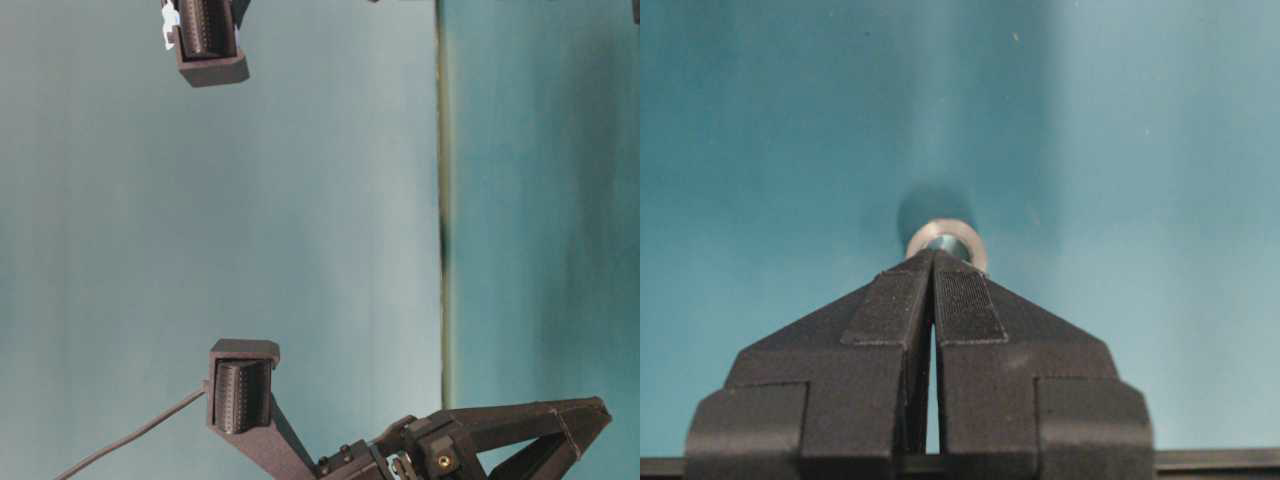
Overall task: Insert the washer onto the shaft with both hands.
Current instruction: 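Lower both open grippers around the washer and the threaded shaft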
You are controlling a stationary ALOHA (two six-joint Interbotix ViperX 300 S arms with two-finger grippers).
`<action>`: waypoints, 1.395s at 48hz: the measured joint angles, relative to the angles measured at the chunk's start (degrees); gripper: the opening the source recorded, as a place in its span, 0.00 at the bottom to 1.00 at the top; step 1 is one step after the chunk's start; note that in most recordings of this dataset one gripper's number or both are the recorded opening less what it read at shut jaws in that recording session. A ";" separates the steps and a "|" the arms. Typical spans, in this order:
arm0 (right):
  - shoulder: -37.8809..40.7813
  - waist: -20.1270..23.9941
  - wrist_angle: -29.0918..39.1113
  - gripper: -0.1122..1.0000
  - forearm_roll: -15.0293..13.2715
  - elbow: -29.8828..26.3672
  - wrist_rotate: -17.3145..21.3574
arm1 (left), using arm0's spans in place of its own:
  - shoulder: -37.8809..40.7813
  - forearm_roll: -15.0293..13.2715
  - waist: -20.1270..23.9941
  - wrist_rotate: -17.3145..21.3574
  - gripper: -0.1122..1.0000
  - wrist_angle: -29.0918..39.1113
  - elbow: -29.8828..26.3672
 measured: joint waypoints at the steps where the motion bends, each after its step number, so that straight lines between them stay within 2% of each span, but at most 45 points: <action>1: 0.09 0.00 -0.18 0.02 0.00 0.09 0.00 | 0.00 0.00 0.00 0.00 0.13 0.00 0.00; 5: 0.79 -0.09 -0.62 0.03 0.00 0.00 0.00 | 0.26 0.09 -0.09 -0.09 0.23 -0.09 0.00; 7: 1.32 -0.26 -0.70 0.05 0.00 -0.09 0.00 | 0.26 0.00 -0.18 -0.09 0.32 -0.09 0.00; 11: 2.37 -0.35 -0.79 0.12 0.00 -0.35 -0.09 | 0.44 0.09 -0.70 -0.09 0.56 -0.62 -0.09; 15: 3.25 -0.53 -0.70 0.25 0.09 -0.79 -0.09 | 0.53 0.09 -1.49 0.53 0.79 -1.41 0.00; 18: 3.78 -0.53 -0.70 0.40 0.00 -0.97 0.00 | 0.62 0.00 -2.02 0.53 0.91 -1.93 0.00; 25: 4.57 -0.53 -0.70 0.79 0.00 -1.05 0.00 | 1.14 0.00 -2.46 0.44 0.90 -2.20 0.00; 28: 4.66 -0.62 -0.62 0.90 0.00 -1.05 0.00 | 1.41 0.09 -2.37 0.70 0.90 -2.29 -0.09; 36: 4.92 -0.62 -0.70 0.84 -0.79 -1.05 0.00 | 2.72 0.00 -2.37 0.53 0.90 -2.37 -0.09; 43: 5.80 -0.44 -0.79 0.84 -1.76 -1.05 -0.09 | 4.57 0.00 -2.20 0.53 0.90 -2.29 -0.62; 67: 9.40 1.41 -1.23 0.83 -1.93 -2.81 -1.76 | 5.36 0.09 -0.35 0.53 0.90 -2.37 -1.67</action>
